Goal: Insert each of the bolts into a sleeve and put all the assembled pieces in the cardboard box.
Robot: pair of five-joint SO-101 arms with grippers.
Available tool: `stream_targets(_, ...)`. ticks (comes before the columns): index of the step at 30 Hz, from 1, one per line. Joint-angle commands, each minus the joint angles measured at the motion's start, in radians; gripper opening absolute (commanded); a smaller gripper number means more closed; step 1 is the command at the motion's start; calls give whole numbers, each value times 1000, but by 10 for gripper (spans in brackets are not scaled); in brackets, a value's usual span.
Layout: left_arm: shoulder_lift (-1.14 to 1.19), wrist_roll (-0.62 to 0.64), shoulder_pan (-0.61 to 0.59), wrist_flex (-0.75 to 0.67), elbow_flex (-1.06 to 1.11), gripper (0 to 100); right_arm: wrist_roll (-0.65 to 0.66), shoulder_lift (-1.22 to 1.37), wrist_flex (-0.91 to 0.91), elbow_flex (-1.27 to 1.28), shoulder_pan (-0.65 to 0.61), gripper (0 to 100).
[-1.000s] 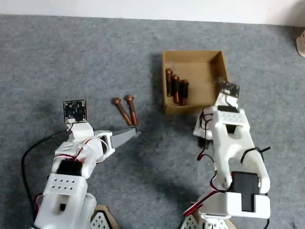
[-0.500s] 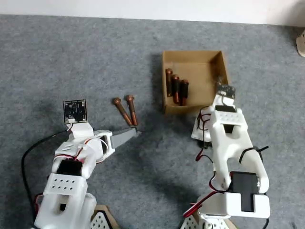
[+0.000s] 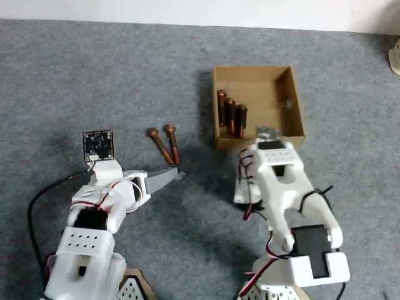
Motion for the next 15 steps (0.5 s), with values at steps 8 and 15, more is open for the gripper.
stream_targets(8,10,61,-13,242,-231,497,-87,-22,-51,-1,-105,5)
stream_targets(15,335,104,-18,292,-433,497,-31,-275,-154,157,-12,5)
